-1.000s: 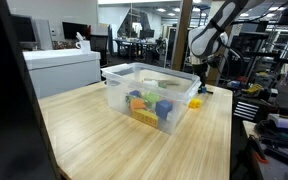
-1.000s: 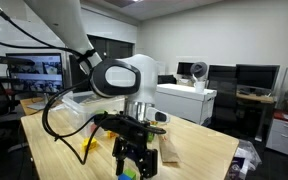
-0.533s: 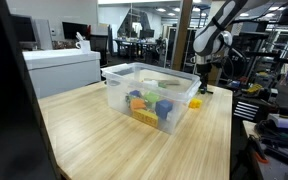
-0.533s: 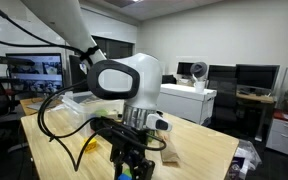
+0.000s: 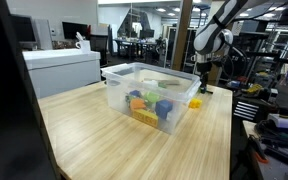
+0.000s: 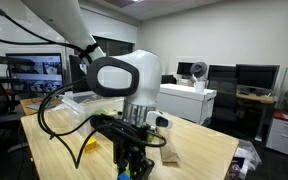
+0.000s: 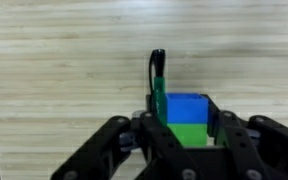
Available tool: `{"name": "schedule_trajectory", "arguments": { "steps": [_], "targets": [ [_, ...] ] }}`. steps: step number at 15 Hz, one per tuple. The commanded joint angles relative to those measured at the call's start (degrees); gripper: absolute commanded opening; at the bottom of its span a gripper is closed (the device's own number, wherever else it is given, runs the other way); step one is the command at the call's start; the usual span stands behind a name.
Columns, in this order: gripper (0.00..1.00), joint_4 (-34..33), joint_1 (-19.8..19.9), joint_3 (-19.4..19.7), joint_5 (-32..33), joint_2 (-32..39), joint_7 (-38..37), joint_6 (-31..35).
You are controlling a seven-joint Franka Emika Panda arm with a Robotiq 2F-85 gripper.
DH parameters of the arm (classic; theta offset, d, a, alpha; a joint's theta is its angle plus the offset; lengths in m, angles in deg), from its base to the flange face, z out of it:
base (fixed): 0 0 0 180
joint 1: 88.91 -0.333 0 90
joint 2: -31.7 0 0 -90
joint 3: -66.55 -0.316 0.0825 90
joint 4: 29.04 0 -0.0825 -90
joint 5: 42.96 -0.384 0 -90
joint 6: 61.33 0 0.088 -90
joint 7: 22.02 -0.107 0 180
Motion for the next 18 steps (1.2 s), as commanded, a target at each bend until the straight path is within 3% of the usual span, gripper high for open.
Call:
{"name": "schedule_trajectory", "arguments": {
  "steps": [1,3,6,11,13,18],
  "targets": [
    [0.20,0.77,-1.85,-0.73,-0.44,-1.50,-2.53,0.33],
    [0.20,0.83,-3.55,-2.06,-0.87,-4.33,-3.12,-0.42],
    [0.20,5.00,-9.33,-6.87,-1.55,-13.72,-0.17,0.85],
    [0.20,10.73,-17.58,-11.48,-4.17,-26.27,2.74,0.67],
    [0.20,12.76,-21.74,-12.37,-5.38,-32.78,3.97,0.22],
    [0.20,14.75,-29.77,-10.57,-9.82,-39.67,8.32,-0.65]
  ]
}}
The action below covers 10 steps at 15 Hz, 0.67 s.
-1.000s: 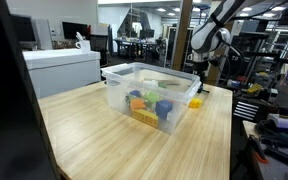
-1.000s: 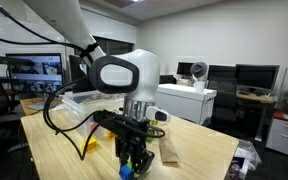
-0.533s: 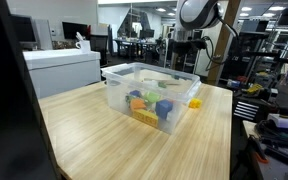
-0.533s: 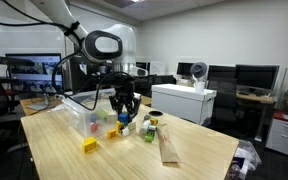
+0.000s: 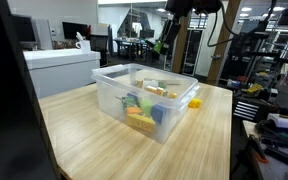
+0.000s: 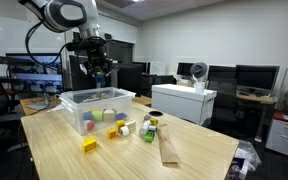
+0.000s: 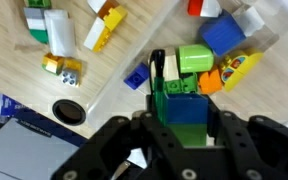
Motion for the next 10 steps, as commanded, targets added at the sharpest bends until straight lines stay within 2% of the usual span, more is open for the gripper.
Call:
{"name": "schedule_trajectory", "arguments": {
  "steps": [1,3,4,7,8,10],
  "targets": [
    [0.20,4.29,-3.74,2.12,-3.93,-3.46,5.74,-0.14],
    [0.20,6.18,-3.99,2.68,-3.31,-1.15,4.86,0.68],
    [0.70,7.07,-3.89,2.91,-2.84,0.18,4.56,1.02],
    [0.85,6.50,-3.62,4.35,-5.17,2.31,5.68,0.63],
    [0.97,4.57,-3.19,5.80,-8.19,1.70,7.06,-0.53],
    [1.00,1.31,-2.16,8.55,-13.83,-0.19,8.81,-2.49]
  ]
}}
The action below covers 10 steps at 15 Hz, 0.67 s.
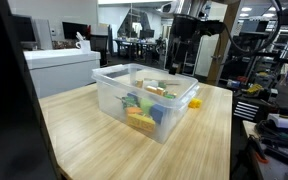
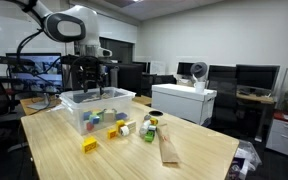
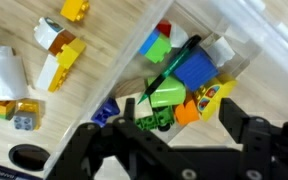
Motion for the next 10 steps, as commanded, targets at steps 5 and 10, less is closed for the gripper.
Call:
{"name": "schedule_trajectory", "arguments": {
  "steps": [5,10],
  "targets": [
    [1.00,-9.36,8.69,7.40,-0.41,6.12,-0.87,2.73],
    [1.00,-1.33,12.13,6.07,11.93,10.68,1.74,1.19]
  ]
}}
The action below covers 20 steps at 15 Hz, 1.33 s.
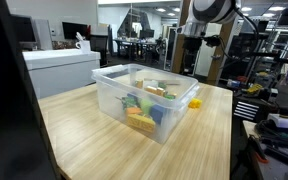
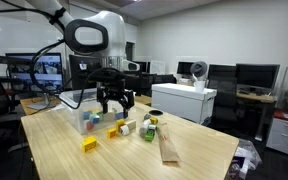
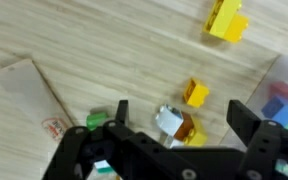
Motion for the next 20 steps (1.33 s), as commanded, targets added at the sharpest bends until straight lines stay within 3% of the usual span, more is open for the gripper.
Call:
{"name": "schedule_trajectory", "arguments": {
  "steps": [1,8,15,16,17,20],
  "targets": [
    [1.00,5.79,0.92,-2.27,6.54,-1.06,0.80,-0.14],
    [1.00,11.87,1.08,-3.50,18.75,-0.54,-0.40,0.02],
    [1.00,16.40,0.91,-3.77,24.22,0.36,-1.84,9.35],
    [0.75,16.76,0.91,-3.84,24.98,0.84,-2.32,11.15],
    [0.73,17.16,0.91,-3.91,25.60,0.95,-2.50,12.44],
    [0.53,17.83,1.06,-3.90,27.56,0.76,-3.80,15.29]
  ]
}}
